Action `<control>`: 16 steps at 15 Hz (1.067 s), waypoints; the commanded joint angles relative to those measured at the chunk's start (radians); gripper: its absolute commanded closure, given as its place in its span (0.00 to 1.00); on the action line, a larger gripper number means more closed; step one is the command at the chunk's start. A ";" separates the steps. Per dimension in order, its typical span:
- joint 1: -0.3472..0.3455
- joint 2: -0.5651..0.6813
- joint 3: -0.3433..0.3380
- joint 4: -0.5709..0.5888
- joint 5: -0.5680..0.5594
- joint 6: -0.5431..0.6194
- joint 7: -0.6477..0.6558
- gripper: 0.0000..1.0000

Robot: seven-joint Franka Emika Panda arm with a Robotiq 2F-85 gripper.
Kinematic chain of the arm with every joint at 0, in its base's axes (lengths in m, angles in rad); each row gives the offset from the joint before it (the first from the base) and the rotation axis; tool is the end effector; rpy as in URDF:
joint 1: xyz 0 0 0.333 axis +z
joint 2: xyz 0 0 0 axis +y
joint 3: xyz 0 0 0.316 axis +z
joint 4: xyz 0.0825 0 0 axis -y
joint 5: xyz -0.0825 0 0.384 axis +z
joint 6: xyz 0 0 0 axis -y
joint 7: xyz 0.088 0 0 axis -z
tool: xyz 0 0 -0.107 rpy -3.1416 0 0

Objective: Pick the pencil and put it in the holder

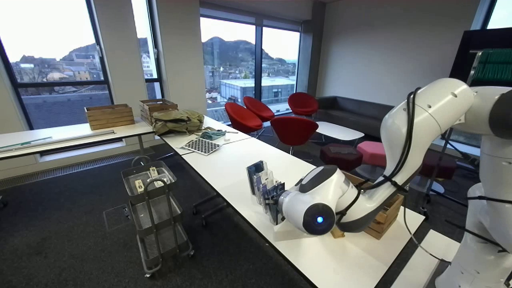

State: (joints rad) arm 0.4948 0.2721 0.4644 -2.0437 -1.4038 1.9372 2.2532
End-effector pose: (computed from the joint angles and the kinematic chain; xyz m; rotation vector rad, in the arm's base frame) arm 0.3971 0.4328 0.3334 2.4528 -0.6125 1.5080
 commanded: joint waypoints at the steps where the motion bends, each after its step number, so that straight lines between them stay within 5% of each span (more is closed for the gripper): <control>1: 0.057 0.123 -0.015 0.151 -0.021 -0.077 -0.008 0.98; 4: 0.074 0.183 -0.022 0.223 0.035 -0.094 -0.045 0.98; 6: -0.006 0.133 -0.031 0.165 0.163 -0.006 -0.156 0.98; 7: 0.018 0.175 -0.031 0.223 0.228 -0.050 -0.213 0.98; 11: -0.054 0.095 -0.047 0.137 0.471 0.005 -0.417 0.98; 16: -0.158 -0.016 -0.070 0.012 0.767 0.210 -0.745 0.98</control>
State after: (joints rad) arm 0.3954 0.3679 0.4100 -1.9153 -0.7907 2.0405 1.6924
